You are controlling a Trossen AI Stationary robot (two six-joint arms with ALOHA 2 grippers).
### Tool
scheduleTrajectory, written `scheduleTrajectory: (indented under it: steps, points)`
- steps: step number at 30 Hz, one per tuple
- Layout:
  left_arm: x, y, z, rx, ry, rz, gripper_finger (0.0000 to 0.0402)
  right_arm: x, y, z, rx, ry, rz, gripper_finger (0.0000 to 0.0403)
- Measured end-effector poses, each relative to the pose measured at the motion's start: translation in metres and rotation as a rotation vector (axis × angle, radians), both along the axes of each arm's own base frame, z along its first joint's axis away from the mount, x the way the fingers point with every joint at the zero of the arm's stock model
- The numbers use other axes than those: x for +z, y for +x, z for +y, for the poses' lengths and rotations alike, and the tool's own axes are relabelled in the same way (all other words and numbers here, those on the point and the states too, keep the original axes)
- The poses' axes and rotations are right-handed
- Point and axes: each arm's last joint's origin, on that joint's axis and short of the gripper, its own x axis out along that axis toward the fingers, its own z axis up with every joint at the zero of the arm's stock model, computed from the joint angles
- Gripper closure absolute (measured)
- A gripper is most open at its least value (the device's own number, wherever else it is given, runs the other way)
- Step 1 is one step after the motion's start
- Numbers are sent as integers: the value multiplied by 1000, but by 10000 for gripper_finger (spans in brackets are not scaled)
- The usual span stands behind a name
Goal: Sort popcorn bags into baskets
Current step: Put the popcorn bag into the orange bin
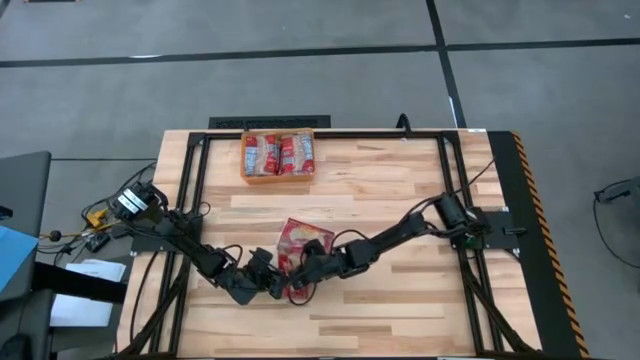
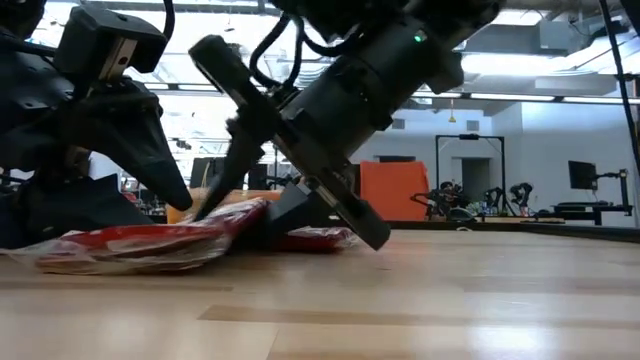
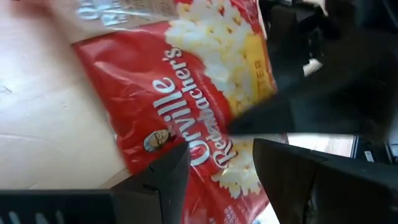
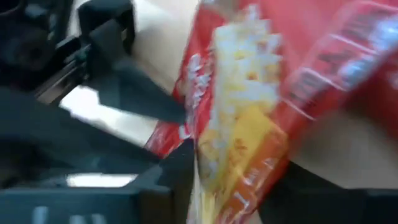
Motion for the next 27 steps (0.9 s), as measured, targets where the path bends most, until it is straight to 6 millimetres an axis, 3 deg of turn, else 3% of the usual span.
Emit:
scheduleTrajectory:
  steps: [5,7,13,18,23,27]
  points:
    - [5,0,-3,-39,5,-27,229,13,-1,-8,1,-26,4,360]
    - [9,-1,-3,-77,4,-26,229,19,-3,-10,13,-50,3,385]
    - [44,-6,0,-147,41,-93,229,40,-3,-35,-18,-79,7,369]
    - [82,-17,14,-145,104,-156,229,68,-4,-69,-10,-156,-25,387]
    - [117,-38,38,-84,168,-180,229,98,-9,-122,-66,-227,-67,380]
    - [138,-59,60,-1,237,-201,229,107,-10,-171,-132,-249,-102,369]
